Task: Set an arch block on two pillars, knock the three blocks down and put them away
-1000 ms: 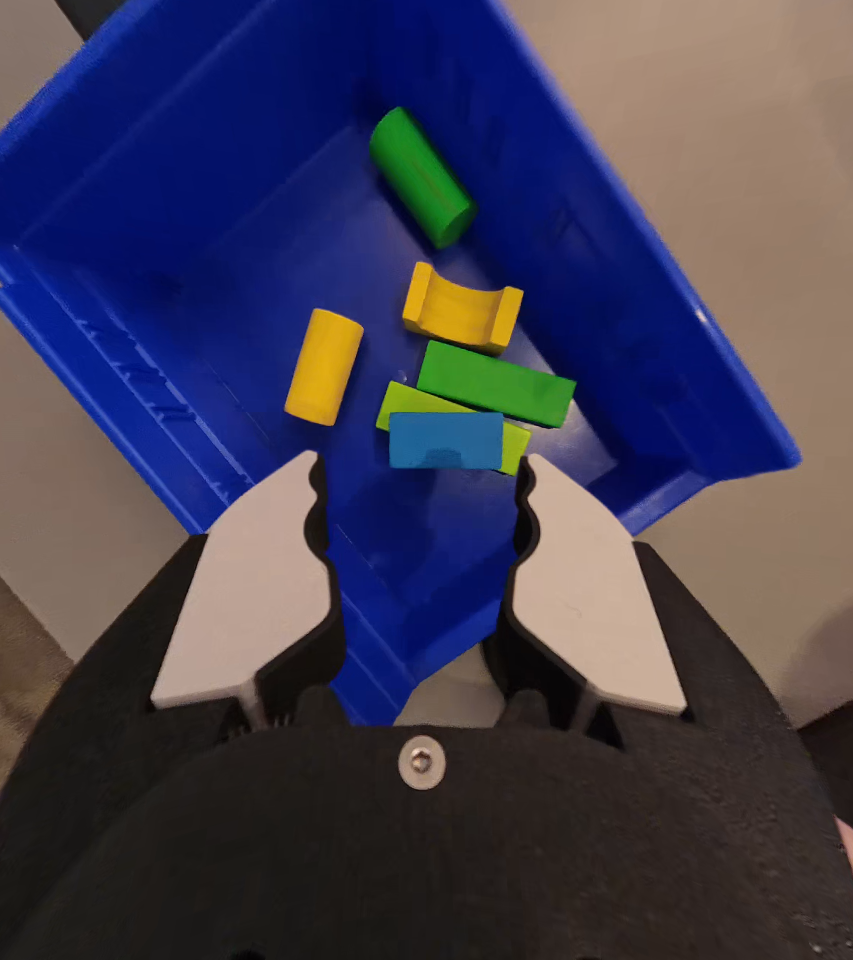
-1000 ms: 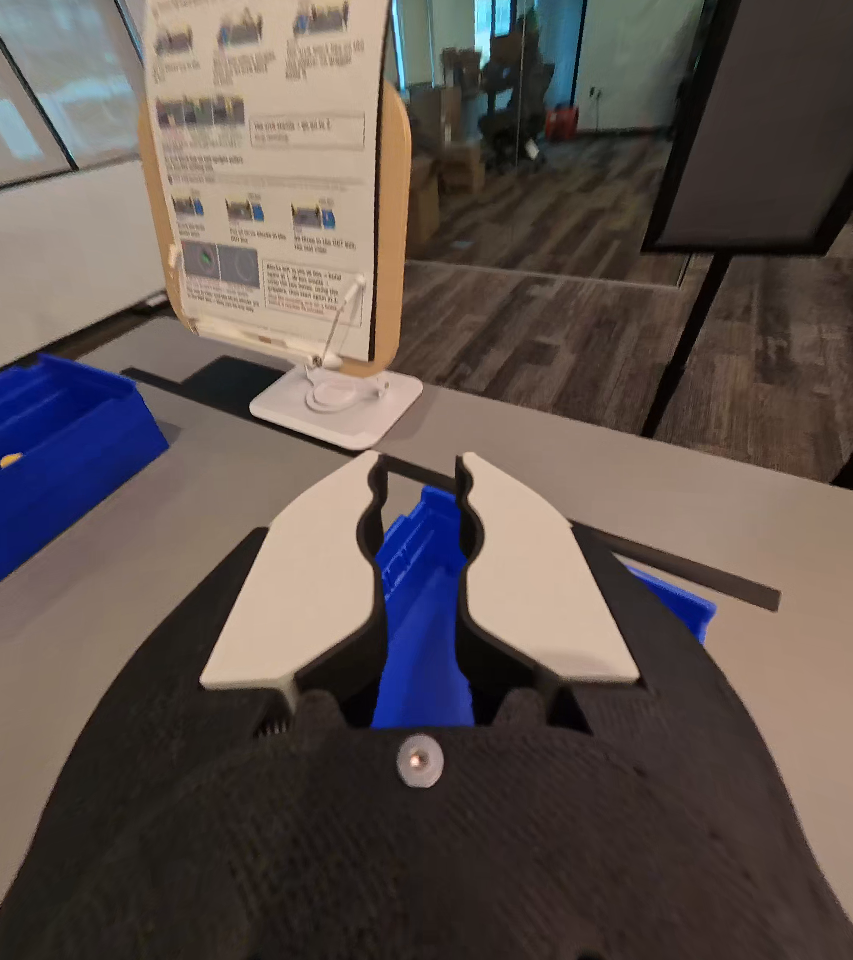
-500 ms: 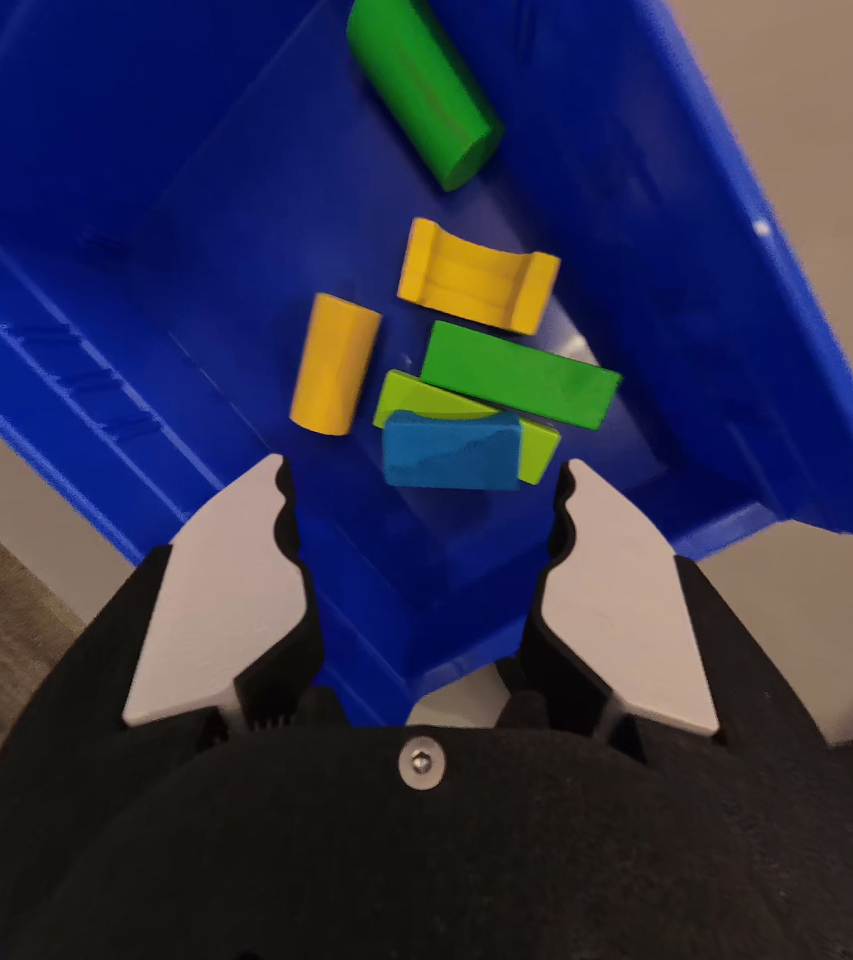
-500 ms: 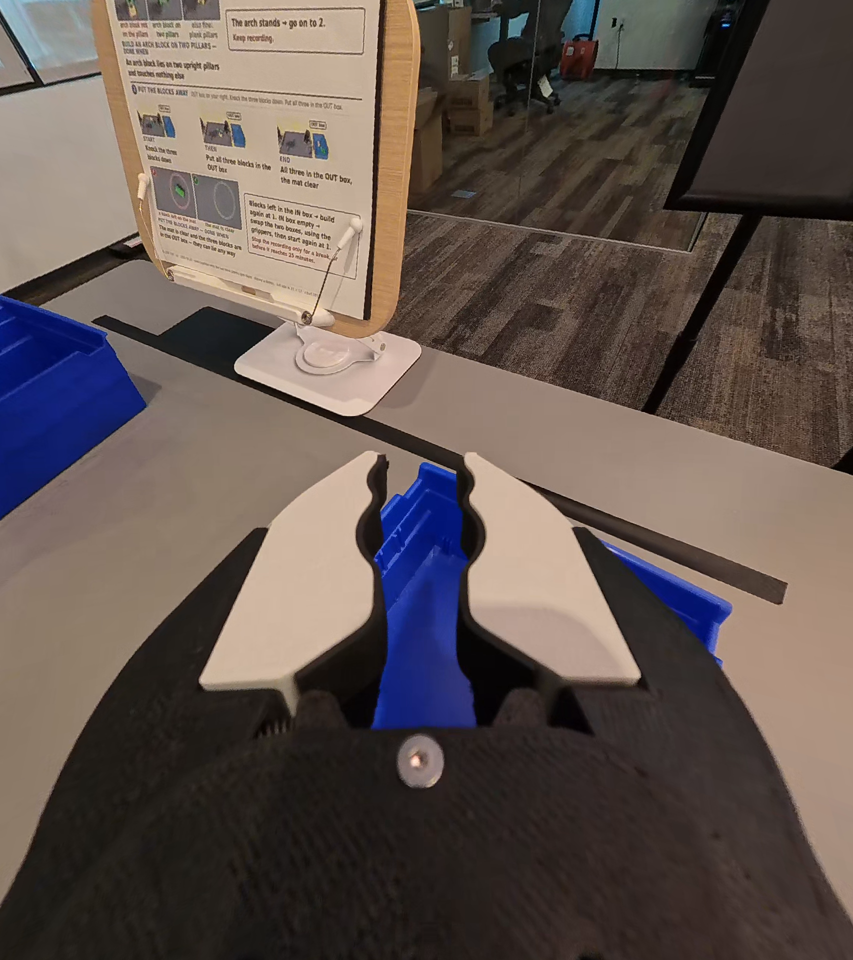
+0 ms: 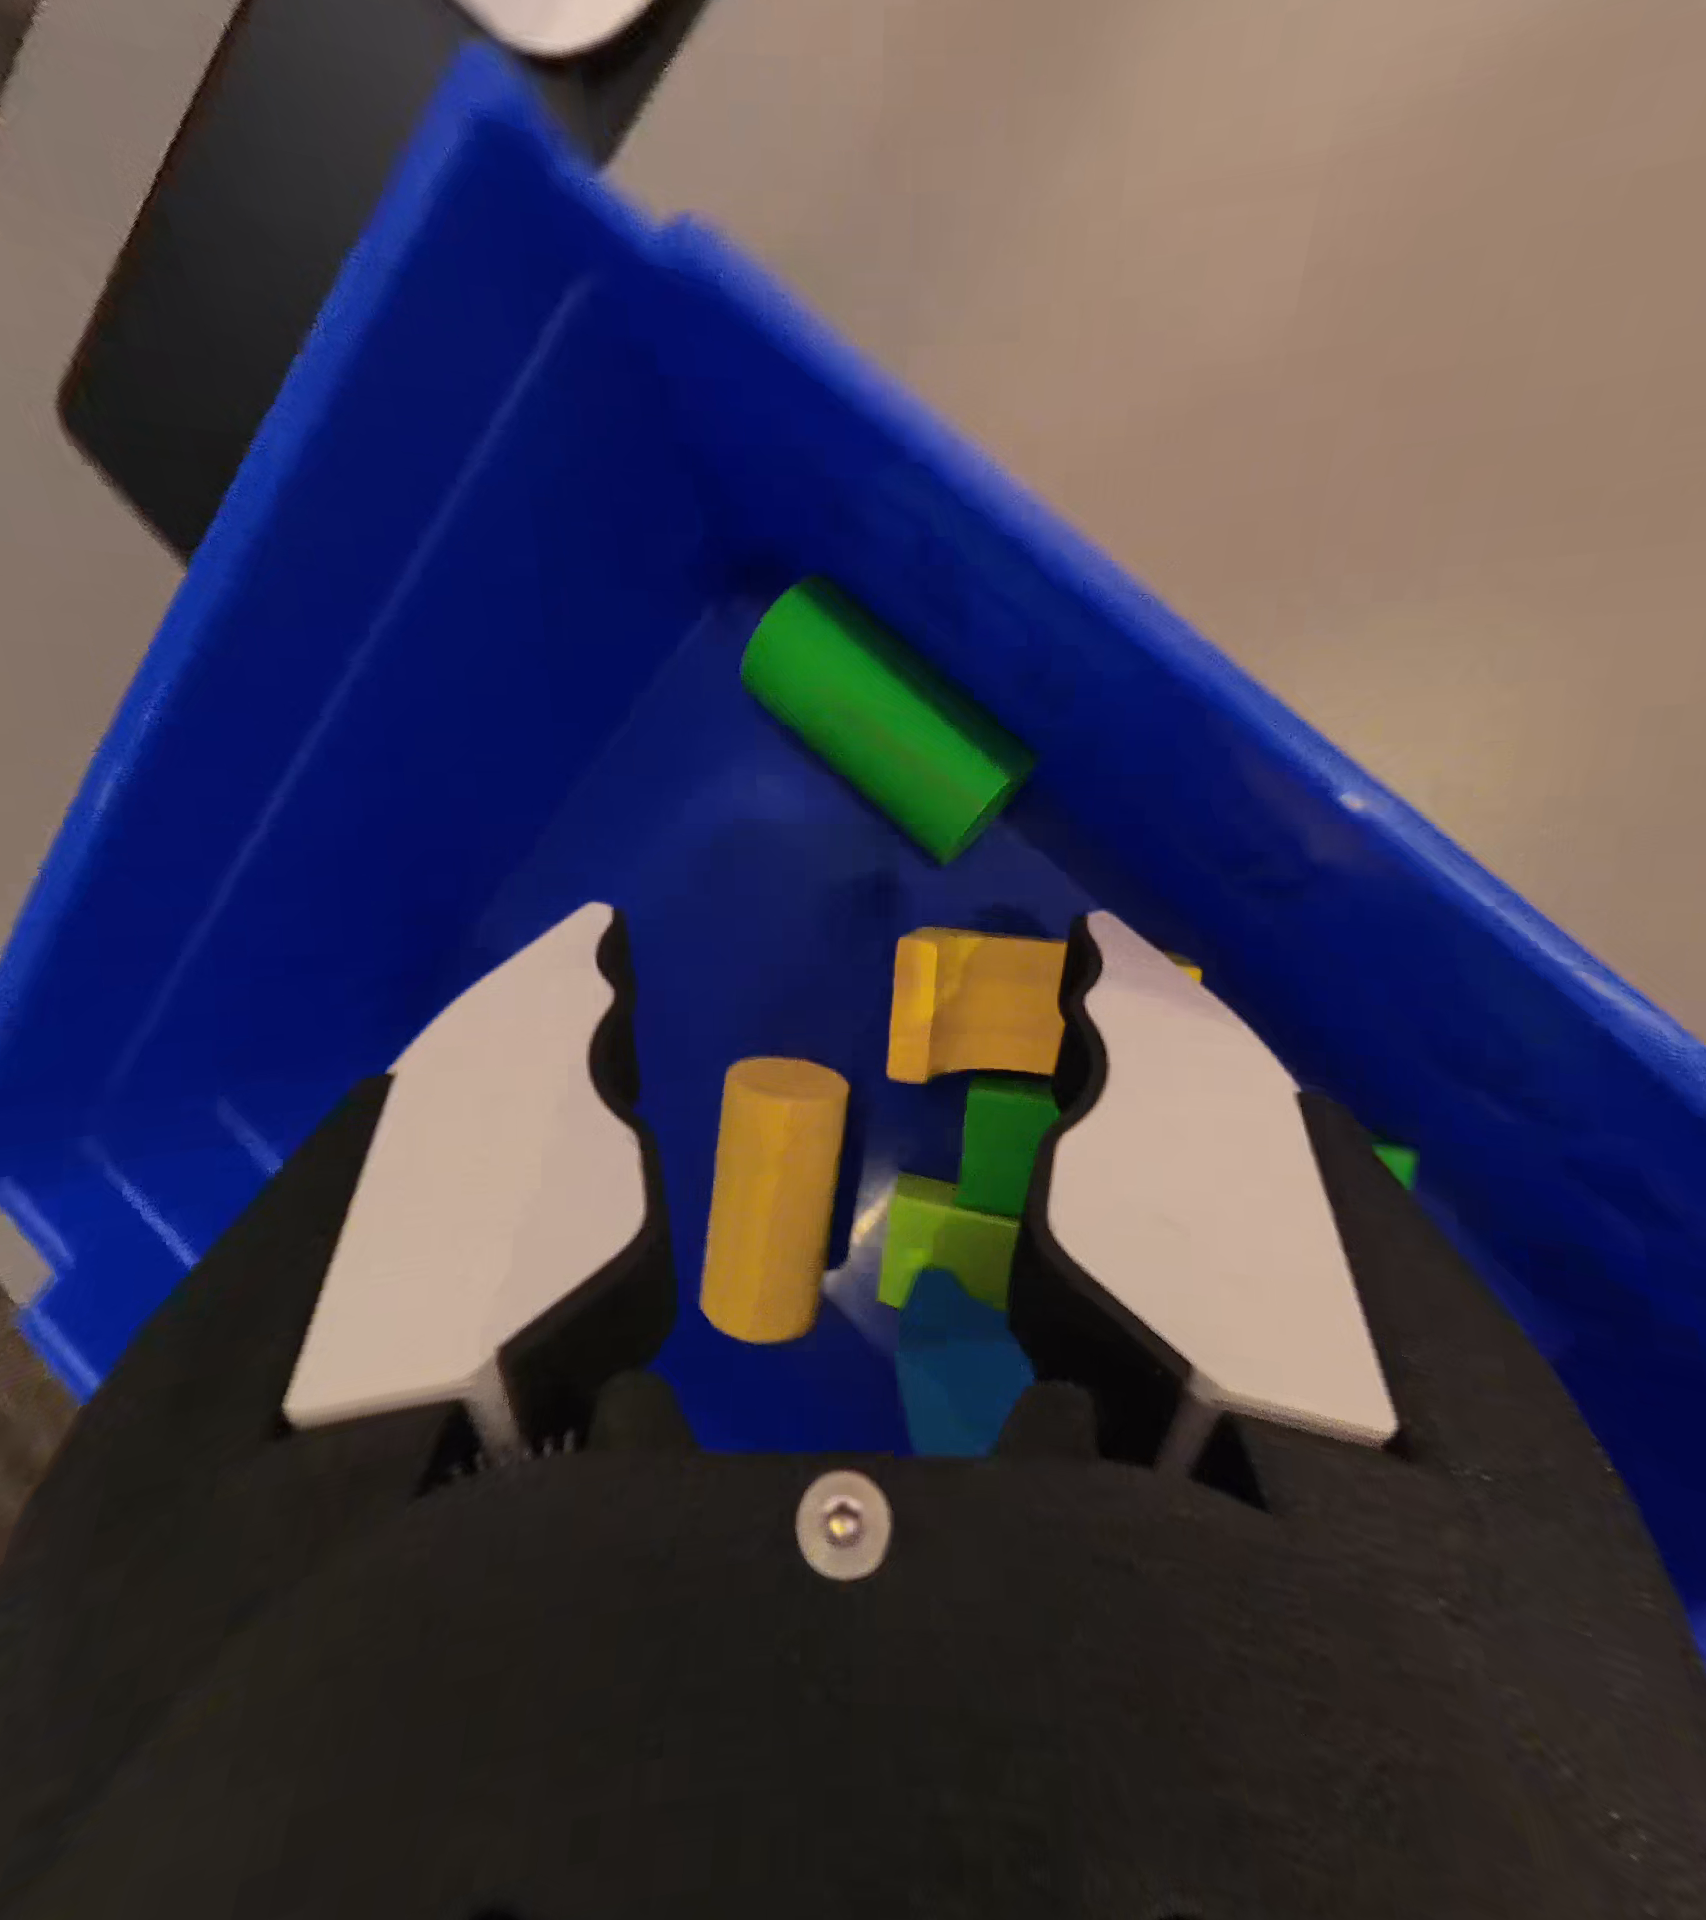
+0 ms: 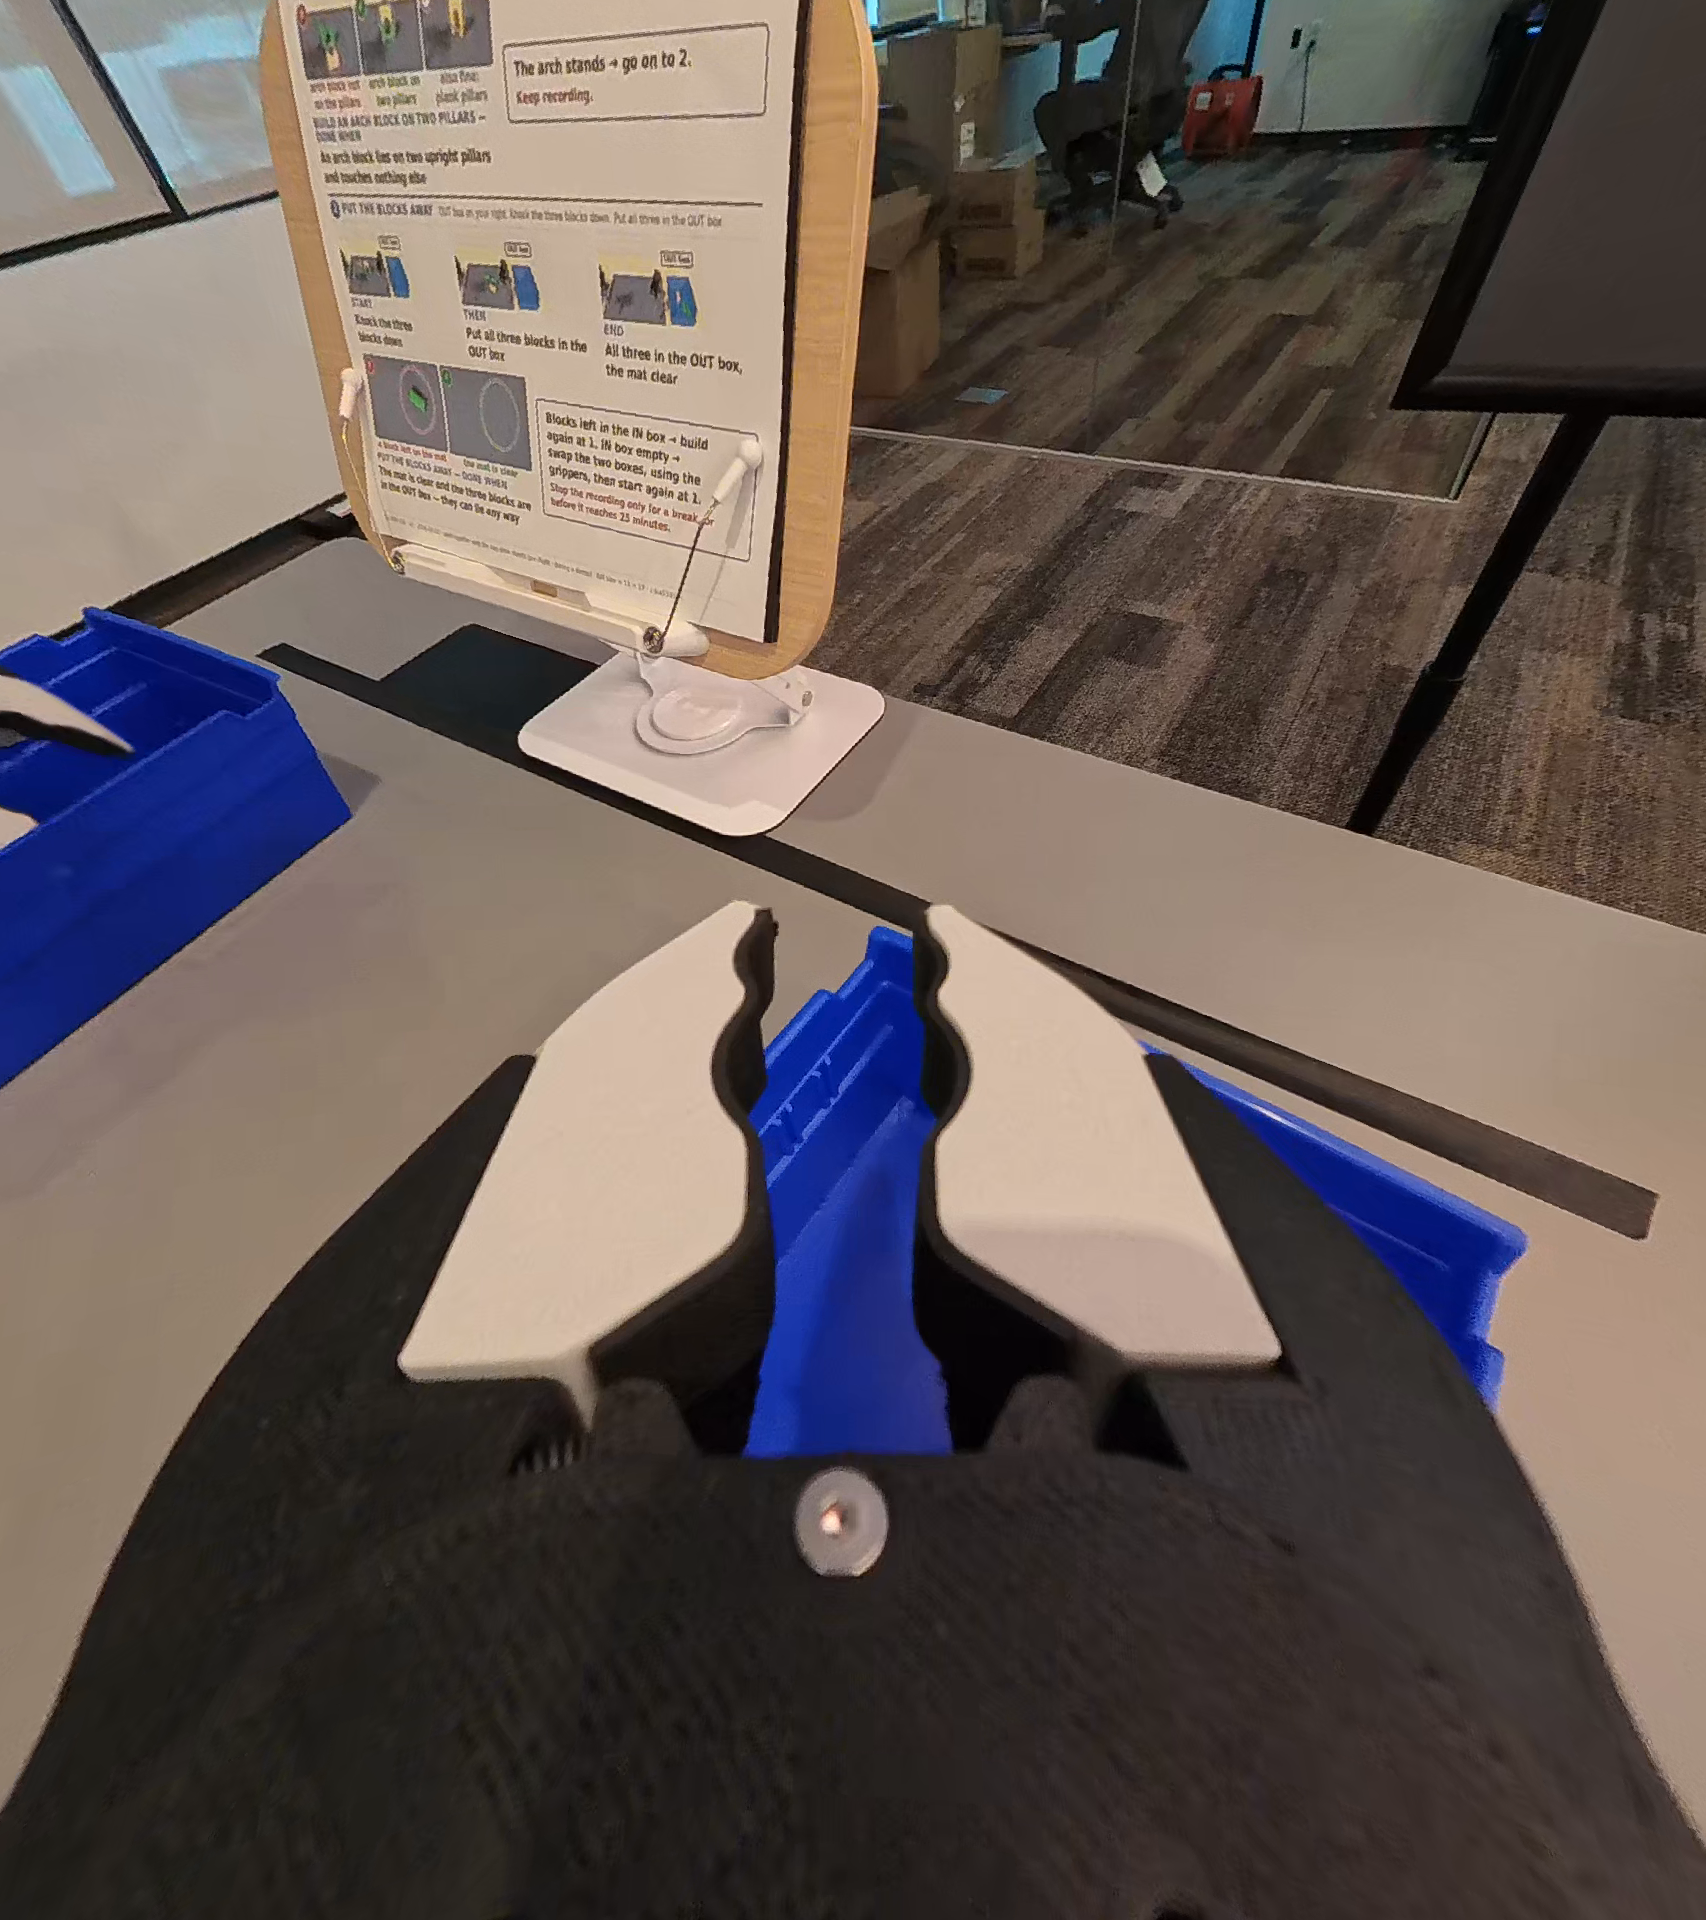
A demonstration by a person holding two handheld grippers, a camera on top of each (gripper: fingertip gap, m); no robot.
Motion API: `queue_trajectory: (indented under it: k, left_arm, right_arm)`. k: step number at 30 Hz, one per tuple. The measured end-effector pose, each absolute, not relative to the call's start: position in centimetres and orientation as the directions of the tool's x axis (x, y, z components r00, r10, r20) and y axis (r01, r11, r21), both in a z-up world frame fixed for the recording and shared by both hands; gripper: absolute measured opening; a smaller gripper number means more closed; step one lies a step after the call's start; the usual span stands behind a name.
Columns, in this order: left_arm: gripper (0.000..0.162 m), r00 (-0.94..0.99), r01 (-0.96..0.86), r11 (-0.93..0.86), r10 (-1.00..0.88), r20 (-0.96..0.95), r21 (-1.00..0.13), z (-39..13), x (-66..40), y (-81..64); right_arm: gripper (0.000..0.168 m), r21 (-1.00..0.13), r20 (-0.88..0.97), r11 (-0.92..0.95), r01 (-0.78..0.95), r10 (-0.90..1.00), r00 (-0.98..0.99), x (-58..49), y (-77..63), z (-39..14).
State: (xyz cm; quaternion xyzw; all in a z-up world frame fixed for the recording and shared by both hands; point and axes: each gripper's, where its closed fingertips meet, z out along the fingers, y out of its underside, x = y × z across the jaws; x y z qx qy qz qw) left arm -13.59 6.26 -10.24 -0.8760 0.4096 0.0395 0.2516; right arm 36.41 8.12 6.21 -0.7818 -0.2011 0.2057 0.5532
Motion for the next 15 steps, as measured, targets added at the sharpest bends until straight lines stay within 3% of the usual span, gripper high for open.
queue_trajectory:
  k: [3,6,15]
  left_arm:
    - [0.094,0.488,-0.865,-0.395,-0.807,-0.334,-0.308,-10.8,-12.5,7.2]
    - [0.09,0.338,-0.935,-0.26,-0.862,-0.379,-0.242,-10.3,-11.9,8.3]
    - [0.078,0.222,-0.952,-0.166,-0.952,-0.21,-0.257,-12.1,-10.3,9.3]
  right_arm:
    - [0.026,-0.942,-0.117,-0.326,0.085,0.552,0.825,36.2,8.4,5.6]
    - [0.026,-0.933,-0.115,-0.345,0.1,0.551,0.826,36.2,8.6,5.0]
    - [0.026,-0.927,-0.121,-0.361,0.1,0.542,0.832,36.8,8.9,4.3]
